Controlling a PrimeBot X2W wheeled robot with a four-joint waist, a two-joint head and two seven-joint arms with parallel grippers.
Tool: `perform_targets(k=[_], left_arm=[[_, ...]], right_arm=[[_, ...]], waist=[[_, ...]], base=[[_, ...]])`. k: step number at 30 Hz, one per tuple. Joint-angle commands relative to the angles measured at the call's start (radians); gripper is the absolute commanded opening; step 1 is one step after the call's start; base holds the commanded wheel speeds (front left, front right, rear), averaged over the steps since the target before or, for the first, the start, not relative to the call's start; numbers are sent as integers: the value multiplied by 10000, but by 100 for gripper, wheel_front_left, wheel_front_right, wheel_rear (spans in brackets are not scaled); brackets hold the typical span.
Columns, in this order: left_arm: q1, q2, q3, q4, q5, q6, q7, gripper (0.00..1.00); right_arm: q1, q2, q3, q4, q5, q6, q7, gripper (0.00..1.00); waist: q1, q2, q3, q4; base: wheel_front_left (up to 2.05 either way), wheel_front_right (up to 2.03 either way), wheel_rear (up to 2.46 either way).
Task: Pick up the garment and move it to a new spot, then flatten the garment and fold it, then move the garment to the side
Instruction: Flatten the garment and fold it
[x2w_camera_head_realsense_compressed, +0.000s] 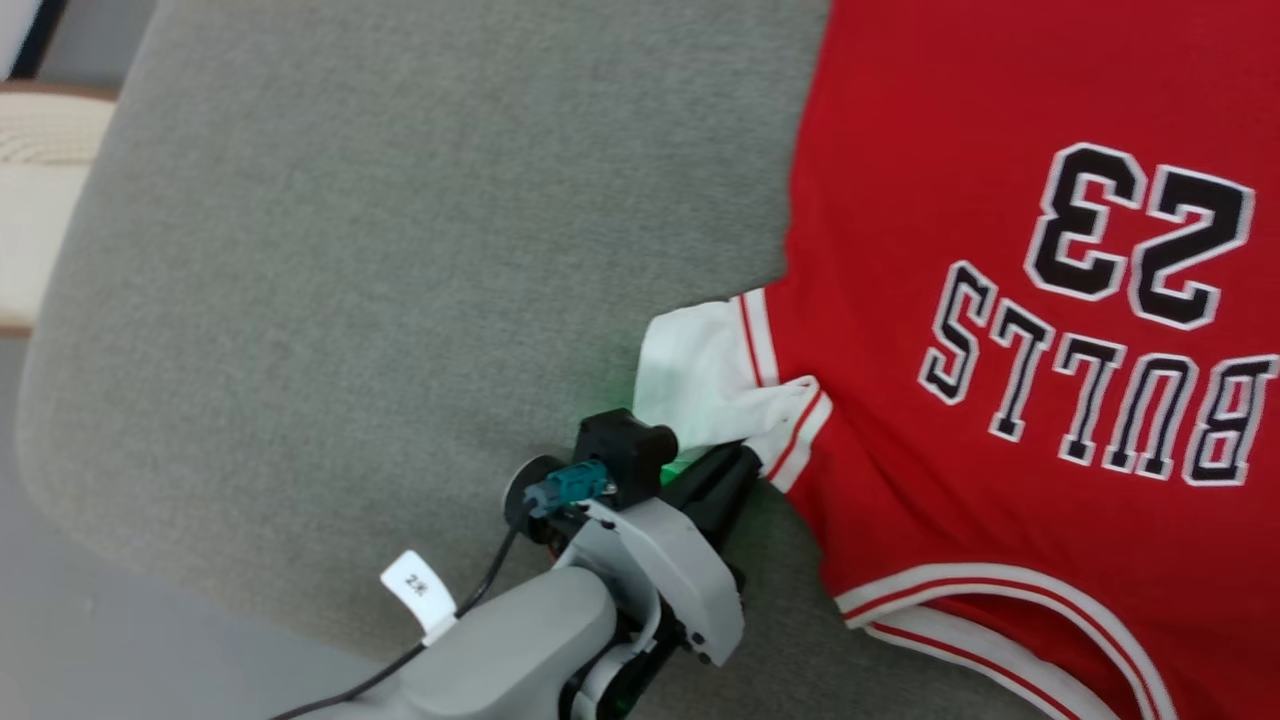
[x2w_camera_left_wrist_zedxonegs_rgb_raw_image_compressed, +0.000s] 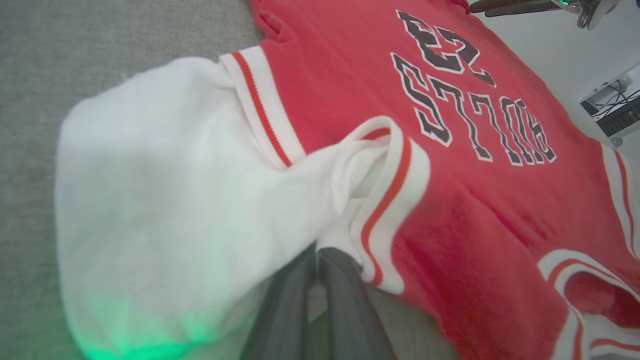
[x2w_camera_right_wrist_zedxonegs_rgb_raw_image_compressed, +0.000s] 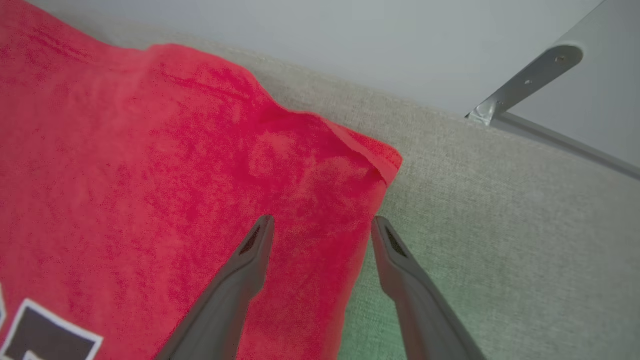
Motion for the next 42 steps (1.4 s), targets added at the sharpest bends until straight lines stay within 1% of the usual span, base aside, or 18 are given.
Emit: perform_targets(k=[1,4,8,10,14,15,16,17,20,25,31,35,38,42], left_arm=[[223,323,-112,641,-22,185,234,0],[298,342,-197,781,-5,142,241,0],[346,379,-263,925,-16,182,403,0],[367,407,-355,984,-24,169,586,0],[358,414,-345,1015,-96,158,608,0],[339,417,-330,1037,-108,163,610,0],[338,420,-299,1075,-148,166,610,0],[346,433,-283,1119,-179,162,613,0],[391,502,-214,1234,-241,154,608,0],[474,645,-124,1370,-317,150,571,0],[710,977,42,1554,-520,136,522,0],[964,1199,143,1601,-688,166,506,0],[1147,1367,195,1583,-788,221,508,0],[1305,1545,196,1488,-829,259,520,0]], right_arm=[[-242,0,-61,369,26,-12,359,100],[-567,112,-130,1066,-196,-12,954,100],[-782,271,-258,1870,-539,-12,1295,100],[-872,354,-307,2173,-721,-12,1304,100],[-1031,443,-498,2799,-1023,-12,1071,100],[-1075,468,-486,2905,-1155,-12,979,47],[-1066,528,-474,2979,-1214,-13,877,17],[-1079,597,-500,3040,-1237,-12,822,0],[-1100,768,-559,3092,-1263,-12,568,0],[-1005,905,-574,2805,-1037,-9,296,0],[-225,929,-312,1963,-384,-10,350,0],[756,732,-80,959,370,-10,452,0],[1597,348,165,42,846,-13,507,0],[2678,-58,78,-1041,1518,-13,350,0]], waist=[[0,-1,296,405],[0,-1,323,541],[0,-1,392,670],[0,-1,441,721],[0,-1,538,782],[0,-1,551,783],[0,-1,550,773],[0,-1,533,748],[0,-1,431,611],[0,-1,175,329],[0,-1,-363,-293],[0,-1,-747,-768],[0,-1,-1003,-1080],[0,-1,-1297,-1438]], base=[[0,0,0],[0,0,0],[0,0,0],[0,0,0],[0,0,0],[0,0,0],[0,0,0],[0,0,0],[0,0,0],[0,0,0],[0,0,0],[0,0,0],[0,0,0],[0,0,0]])
